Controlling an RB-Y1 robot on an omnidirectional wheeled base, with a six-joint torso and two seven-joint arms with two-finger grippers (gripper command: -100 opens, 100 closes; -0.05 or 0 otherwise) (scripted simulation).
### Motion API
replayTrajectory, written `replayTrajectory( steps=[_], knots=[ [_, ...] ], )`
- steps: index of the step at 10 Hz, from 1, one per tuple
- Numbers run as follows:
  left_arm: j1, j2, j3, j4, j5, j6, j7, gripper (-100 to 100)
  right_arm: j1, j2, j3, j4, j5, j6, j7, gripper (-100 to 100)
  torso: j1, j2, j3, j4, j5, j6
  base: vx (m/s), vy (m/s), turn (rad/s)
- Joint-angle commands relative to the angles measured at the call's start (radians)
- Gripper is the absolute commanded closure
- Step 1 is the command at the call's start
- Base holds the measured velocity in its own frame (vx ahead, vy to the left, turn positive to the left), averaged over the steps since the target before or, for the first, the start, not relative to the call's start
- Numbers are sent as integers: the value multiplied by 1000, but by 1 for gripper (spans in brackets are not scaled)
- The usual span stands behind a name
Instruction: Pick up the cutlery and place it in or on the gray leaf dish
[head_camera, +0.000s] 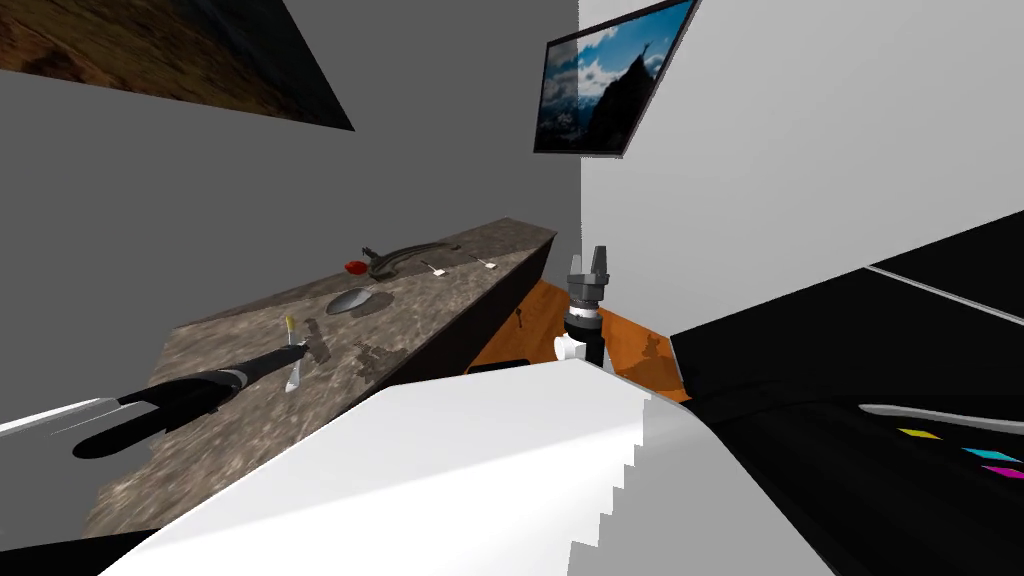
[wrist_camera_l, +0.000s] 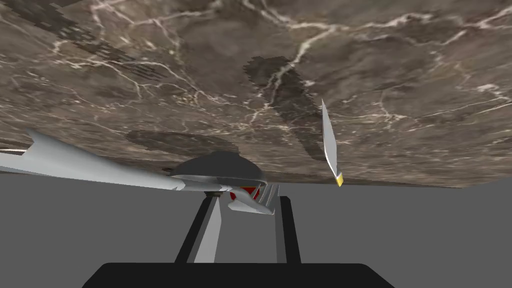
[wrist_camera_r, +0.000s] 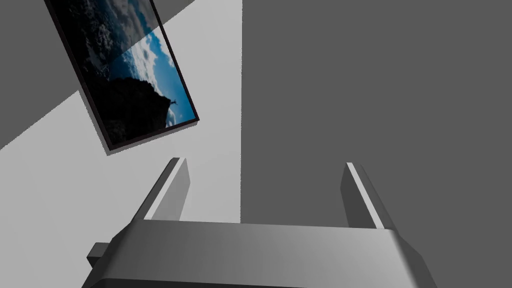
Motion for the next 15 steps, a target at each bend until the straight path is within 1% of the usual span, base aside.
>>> replayTrajectory(
  steps=[1, 2, 3, 5, 7, 10, 11, 12, 13, 15],
  knots=[
    [-6, 17, 15, 15, 23, 14, 28, 100, 0, 0, 0, 0, 0, 0, 0, 0, 0, 0, 0, 0, 0, 0, -92, 59, -301],
    [-6, 17, 15, 15, 23, 14, 28, 100, 0, 0, 0, 0, 0, 0, 0, 0, 0, 0, 0, 0, 0, -1, -47, 42, -93],
    [-10, 29, 23, 29, 38, 18, 45, 100, 0, 0, 0, 0, 0, 0, 0, 0, -1, -1, -1, -1, 1, -3, -38, 31, -165],
    [-18, 53, 38, 57, 68, 27, 78, 100, 0, 0, 0, 0, 0, 0, 0, 0, -1, -3, -1, 0, 0, 0, -65, 44, -326],
    [-25, 74, 49, 84, 97, 34, 110, 100, 0, 0, 0, 0, 0, 0, 0, 0, 0, -2, -1, 0, 0, -1, -78, 58, -253],
    [-29, 98, 54, 122, 137, 42, 153, 100, 0, 0, 0, 0, 0, 0, 0, 0, 2, -1, -1, 0, 1, -2, -67, 69, -265],
    [-29, 103, 53, 133, 150, 44, 165, 100, 0, 0, 0, 0, 0, 0, 0, 0, 2, -1, -1, 0, 2, -2, -56, 51, -260],
    [-27, 111, 44, 156, 173, 46, 189, 100, 0, 0, 0, 0, 0, 0, 0, 0, 1, -2, -1, 0, 2, -2, -52, 65, -361],
    [-25, 113, 37, 166, 185, 46, 199, 100, 0, 0, 0, 0, 0, 0, 0, 0, 2, -3, -1, 0, 2, -1, -41, 83, -340],
    [-8, 110, -5, 206, 226, 43, 236, 100, 0, 0, 0, 0, 0, 0, 0, 0, 5, -4, -2, -1, 3, -2, -25, 110, -357]
  ],
)
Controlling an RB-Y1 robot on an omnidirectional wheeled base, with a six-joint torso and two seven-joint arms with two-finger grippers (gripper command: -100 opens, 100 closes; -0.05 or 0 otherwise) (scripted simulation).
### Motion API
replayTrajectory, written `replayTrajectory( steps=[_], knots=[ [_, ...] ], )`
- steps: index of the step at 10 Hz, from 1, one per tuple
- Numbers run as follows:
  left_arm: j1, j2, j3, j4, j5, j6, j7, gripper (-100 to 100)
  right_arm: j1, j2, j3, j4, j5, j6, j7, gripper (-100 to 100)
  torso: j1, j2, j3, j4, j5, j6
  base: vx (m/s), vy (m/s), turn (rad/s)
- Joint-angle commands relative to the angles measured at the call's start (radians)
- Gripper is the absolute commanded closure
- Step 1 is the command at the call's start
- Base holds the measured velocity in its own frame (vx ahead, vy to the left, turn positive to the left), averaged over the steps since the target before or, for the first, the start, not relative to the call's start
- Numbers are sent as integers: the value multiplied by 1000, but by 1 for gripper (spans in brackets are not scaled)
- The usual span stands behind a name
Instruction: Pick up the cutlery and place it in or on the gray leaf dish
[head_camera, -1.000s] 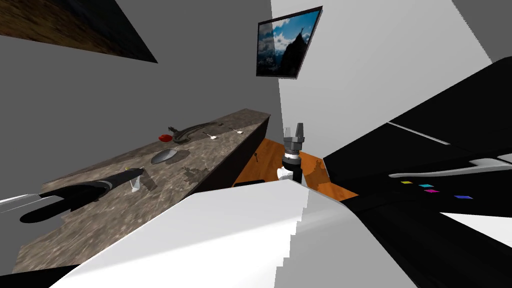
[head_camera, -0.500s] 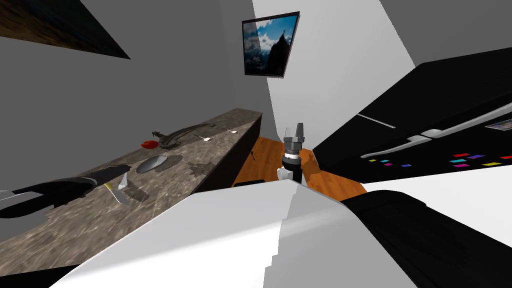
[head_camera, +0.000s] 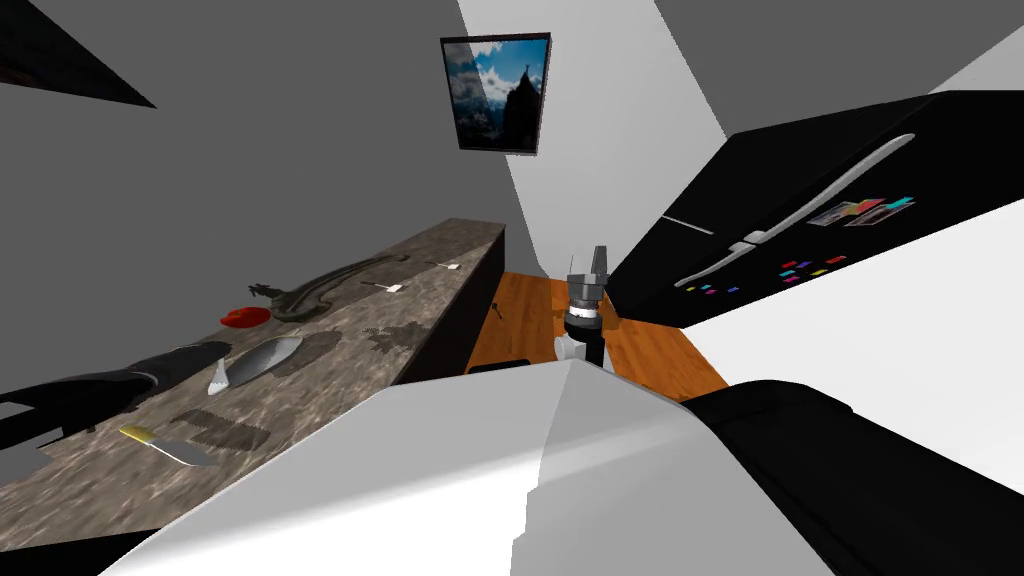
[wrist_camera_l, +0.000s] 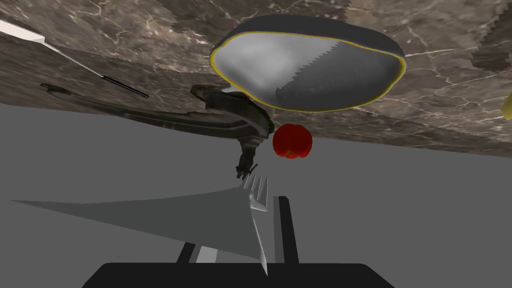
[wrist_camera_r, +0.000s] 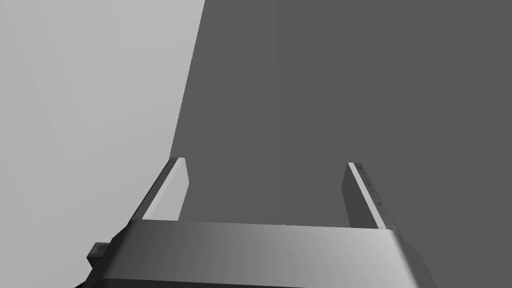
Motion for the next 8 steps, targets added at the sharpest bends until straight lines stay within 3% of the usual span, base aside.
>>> replayTrajectory(
  steps=[1, 3, 7, 8],
  knots=[
    [19, -3, -38, 33, 34, -6, 32, 100, 0, 0, 0, 0, 0, 0, 0, 0, 0, 0, 0, 0, 0, 0, -19, 140, -409],
    [24, -6, -51, 42, 43, -7, 39, 100, 0, 0, 0, 0, 0, 0, 0, 0, 0, 0, 0, 0, 0, -4, -7, 76, -80],
    [58, -24, -128, 96, 97, -15, 85, 100, 0, 0, 0, 0, 0, 0, 0, 0, 0, -2, -1, -1, -1, -3, -2, 99, -272],
    [58, -24, -128, 96, 97, -15, 85, 100, 0, 0, 0, 0, 0, 0, 0, 0, 1, -2, -1, -1, 0, -3, 2, 75, -71]
  ],
)
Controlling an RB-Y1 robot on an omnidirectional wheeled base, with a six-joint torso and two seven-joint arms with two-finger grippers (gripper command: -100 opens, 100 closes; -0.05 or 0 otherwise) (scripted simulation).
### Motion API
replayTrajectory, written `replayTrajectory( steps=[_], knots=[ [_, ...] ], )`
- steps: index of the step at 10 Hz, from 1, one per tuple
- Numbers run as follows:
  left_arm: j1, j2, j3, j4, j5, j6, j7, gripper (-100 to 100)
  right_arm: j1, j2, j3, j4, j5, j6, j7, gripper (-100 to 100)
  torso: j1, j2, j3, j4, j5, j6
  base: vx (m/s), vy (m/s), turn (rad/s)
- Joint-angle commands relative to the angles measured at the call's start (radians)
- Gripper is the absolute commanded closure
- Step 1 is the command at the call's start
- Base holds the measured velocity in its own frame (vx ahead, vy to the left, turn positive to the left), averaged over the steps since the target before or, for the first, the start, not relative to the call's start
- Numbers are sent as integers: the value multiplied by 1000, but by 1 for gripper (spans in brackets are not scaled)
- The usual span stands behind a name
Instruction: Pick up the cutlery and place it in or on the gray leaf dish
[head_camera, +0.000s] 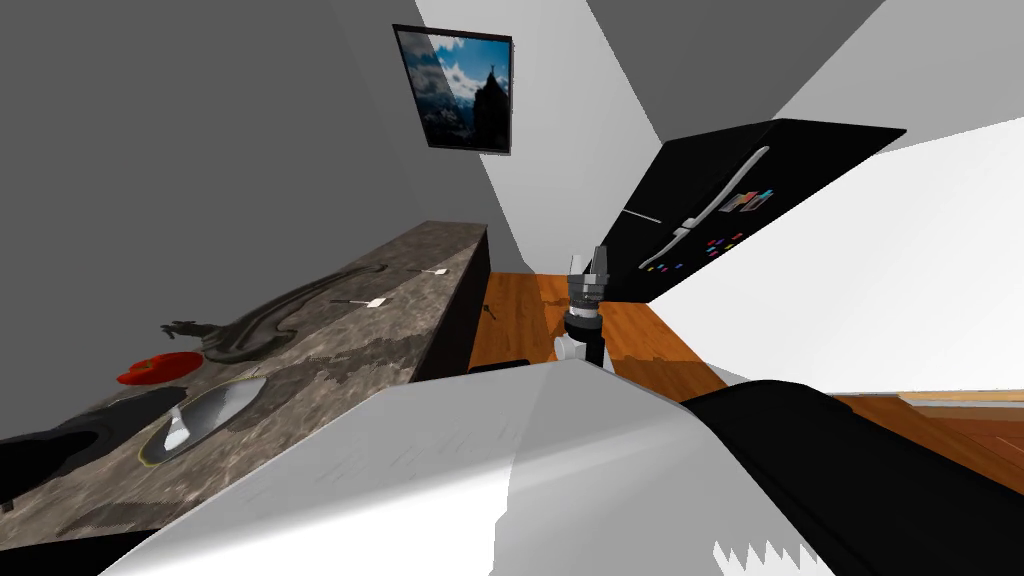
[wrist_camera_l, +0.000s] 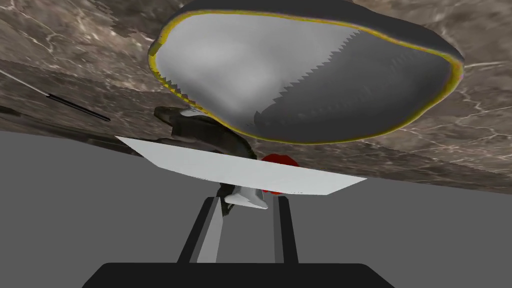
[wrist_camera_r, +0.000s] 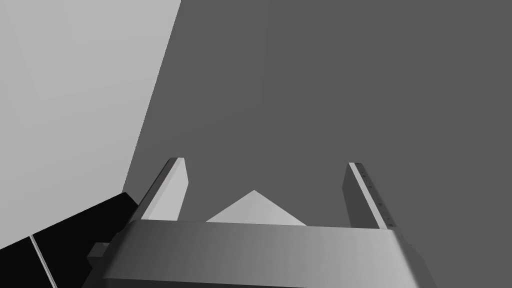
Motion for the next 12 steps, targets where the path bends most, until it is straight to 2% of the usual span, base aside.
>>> replayTrajectory(
  steps=[1, 2, 3, 4, 8, 9, 10, 12],
  knots=[
    [12, -16, -28, 15, 14, 5, 12, 100, 0, 0, 0, 0, 0, 0, 0, 0, 0, 0, 0, 0, 0, 0, 1, 65, -193],
    [12, -16, -28, 15, 14, 5, 12, 100, 0, 0, 0, 0, 0, 0, 0, 0, -1, 0, 0, 0, 0, 1, -5, 54, -111],
    [26, -18, -6, -3, 7, 14, 8, 100, 0, 0, 0, 0, 0, 0, 0, 0, -3, 0, 0, 0, -1, 1, -1, 22, -11],
    [26, -17, -7, -3, 9, 15, 10, -100, 0, 0, 0, 0, 0, 0, 0, 0, -5, 0, 0, 0, -2, 0, 0, 6, 1],
    [26, -17, -7, -3, 8, 15, 10, -100, 0, 0, 0, 0, 0, 0, 0, 0, -8, 0, 0, 0, -3, 0, 0, 0, 0],
    [26, -17, -7, -3, 8, 15, 10, 0, 0, 0, 0, 0, 0, 0, 0, 0, -8, 0, 0, 0, -3, 0, 0, 0, 0],
    [43, 33, -1, -29, 26, 20, 38, -100, 0, 0, 0, 0, 0, 0, 0, 0, -8, 0, 0, 0, -3, 0, -16, 4, 97],
    [61, 90, 4, -54, 43, 25, 66, -100, 0, 0, 0, 0, 0, 0, 0, 0, -8, 1, 1, 0, -3, 0, -36, 5, 66]
  ],
)
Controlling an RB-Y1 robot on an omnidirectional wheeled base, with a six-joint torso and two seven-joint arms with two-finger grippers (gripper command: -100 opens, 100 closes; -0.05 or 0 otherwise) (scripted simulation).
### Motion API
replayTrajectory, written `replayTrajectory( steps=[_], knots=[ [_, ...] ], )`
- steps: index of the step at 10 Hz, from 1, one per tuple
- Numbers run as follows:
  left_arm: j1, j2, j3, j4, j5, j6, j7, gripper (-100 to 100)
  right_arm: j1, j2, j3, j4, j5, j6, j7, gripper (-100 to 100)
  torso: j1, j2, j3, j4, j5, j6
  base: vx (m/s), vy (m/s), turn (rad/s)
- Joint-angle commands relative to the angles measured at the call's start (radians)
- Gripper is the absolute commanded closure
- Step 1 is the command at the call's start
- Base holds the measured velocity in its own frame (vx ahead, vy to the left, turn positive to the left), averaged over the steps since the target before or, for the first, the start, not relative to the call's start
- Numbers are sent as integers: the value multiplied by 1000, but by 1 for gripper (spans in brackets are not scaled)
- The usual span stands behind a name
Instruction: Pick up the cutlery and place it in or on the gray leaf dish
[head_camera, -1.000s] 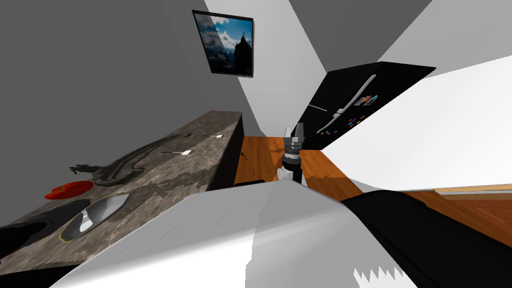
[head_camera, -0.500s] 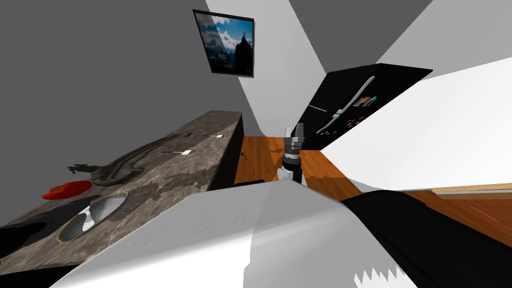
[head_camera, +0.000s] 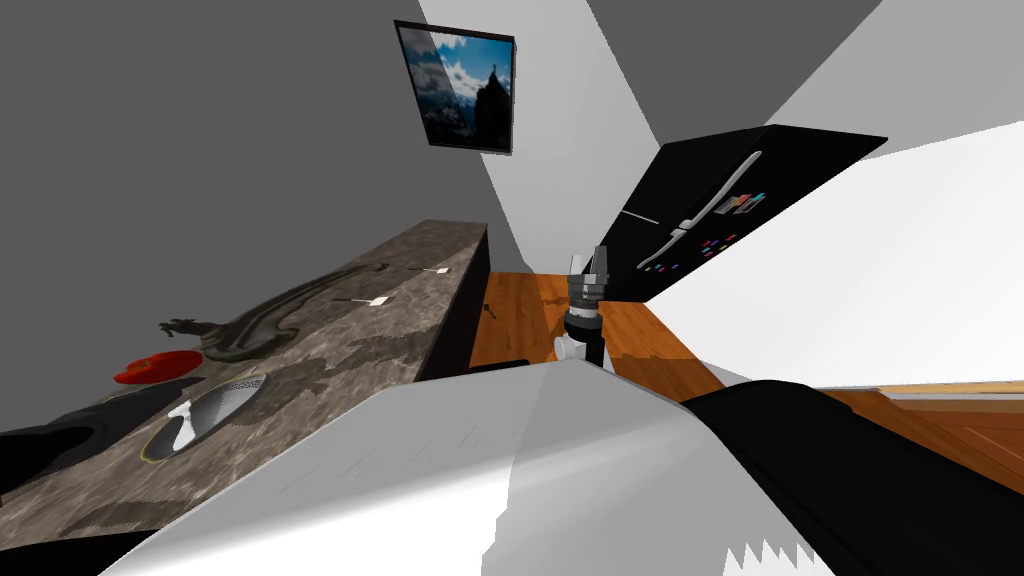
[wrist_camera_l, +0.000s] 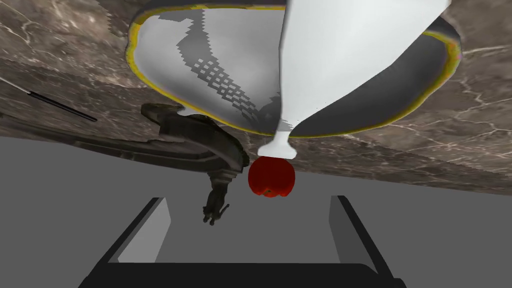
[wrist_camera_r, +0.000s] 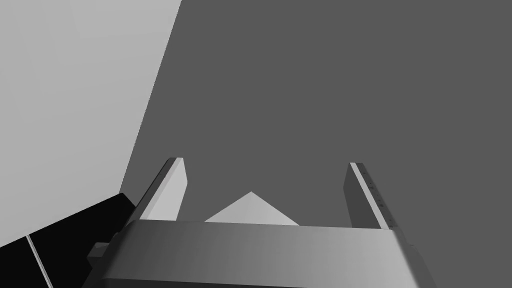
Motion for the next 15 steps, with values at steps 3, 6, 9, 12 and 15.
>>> replayTrajectory(
  steps=[3, 6, 9, 12, 15],
  knots=[
    [27, 97, 4, -40, 32, 4, 51, -100, 0, 0, 0, 0, 0, 0, 0, 0, 0, 0, 0, 0, 0, 0, -31, 6, 54],
    [44, 151, 10, -66, 50, 9, 79, -100, 0, 0, 0, 0, 0, 0, 0, 0, 0, -1, -1, 0, 0, 0, -16, 5, 41],
    [42, 172, 4, -75, 58, 11, 90, -100, 0, 0, 0, 0, 0, 0, 0, 0, 0, -1, -1, 0, 0, 0, -14, 3, 26],
    [36, 173, -2, -75, 59, 11, 89, 0, 0, 0, 0, 0, 0, 0, 0, 0, 0, -2, -1, 0, 0, 0, 0, 0, 0],
    [37, 173, -2, -75, 59, 11, 89, 0, 0, 0, 0, 0, 0, 0, 0, 0, 0, -2, -1, -1, 0, 0, 0, 0, 0]
  ],
)
